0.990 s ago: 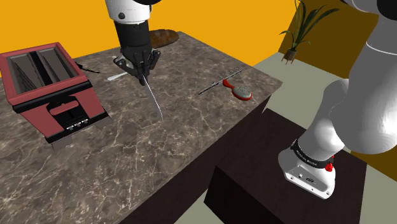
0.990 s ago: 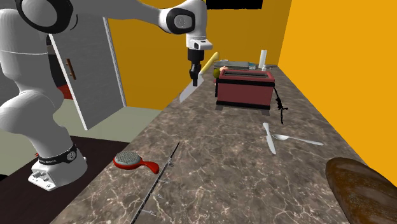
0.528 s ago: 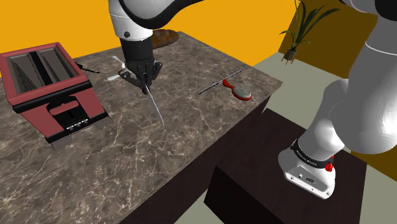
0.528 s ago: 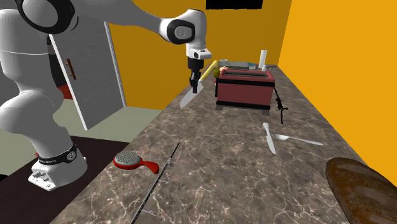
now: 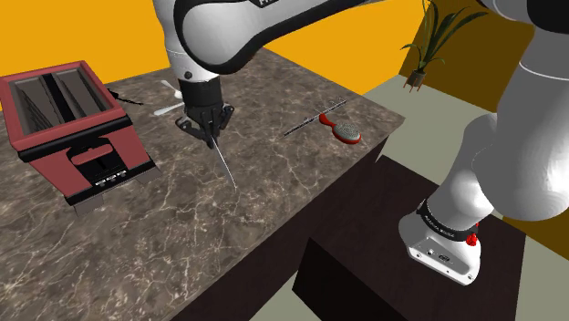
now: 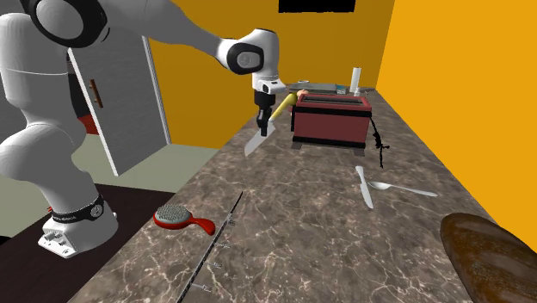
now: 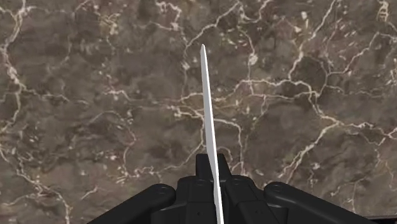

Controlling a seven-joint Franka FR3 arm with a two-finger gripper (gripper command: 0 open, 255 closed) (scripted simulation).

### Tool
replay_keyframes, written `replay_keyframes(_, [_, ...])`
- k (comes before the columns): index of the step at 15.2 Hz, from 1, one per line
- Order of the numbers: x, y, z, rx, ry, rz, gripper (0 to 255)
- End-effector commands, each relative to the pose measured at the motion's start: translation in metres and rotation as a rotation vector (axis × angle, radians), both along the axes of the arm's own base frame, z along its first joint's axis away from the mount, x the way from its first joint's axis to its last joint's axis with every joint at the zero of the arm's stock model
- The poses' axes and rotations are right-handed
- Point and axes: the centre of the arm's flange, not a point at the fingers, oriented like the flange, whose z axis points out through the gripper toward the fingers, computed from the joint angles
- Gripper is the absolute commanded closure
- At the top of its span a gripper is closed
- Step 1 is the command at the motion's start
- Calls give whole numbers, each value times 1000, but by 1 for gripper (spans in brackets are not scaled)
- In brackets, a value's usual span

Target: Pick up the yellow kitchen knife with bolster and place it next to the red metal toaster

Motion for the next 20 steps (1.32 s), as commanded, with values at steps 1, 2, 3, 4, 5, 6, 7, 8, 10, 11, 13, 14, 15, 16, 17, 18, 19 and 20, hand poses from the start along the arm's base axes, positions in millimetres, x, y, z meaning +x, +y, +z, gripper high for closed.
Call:
replay_keyframes(1, [0,1,-11,0,1,0,255])
replay_keyframes(2, [0,1,-17,0,1,0,255])
replay_keyframes(3, [0,1,-22,0,1,0,255])
replay_keyframes(4, [0,1,-27,0,1,0,255])
replay_keyframes(5, [0,1,-33,0,1,0,255])
replay_keyframes(6, [0,1,-38,0,1,0,255])
replay_keyframes(7, [0,1,-43,0,1,0,255])
replay_keyframes(8, [0,1,-48,0,1,0,255])
replay_keyframes(10, [0,1,-59,0,1,0,255])
replay_keyframes(11, [0,1,-64,0,1,0,255])
replay_keyframes(13, [0,1,-75,0,1,0,255])
replay_keyframes(14, [0,1,-82,0,1,0,255])
replay_keyframes(15, [0,1,-82,0,1,0,255])
replay_keyframes(16, [0,1,-82,0,1,0,255])
replay_keyframes(17, [0,1,-82,0,1,0,255])
replay_keyframes(18, [0,1,-82,0,1,0,255])
replay_keyframes(19, [0,1,-82,0,1,0,255])
replay_keyframes(20, [0,1,-82,0,1,0,255])
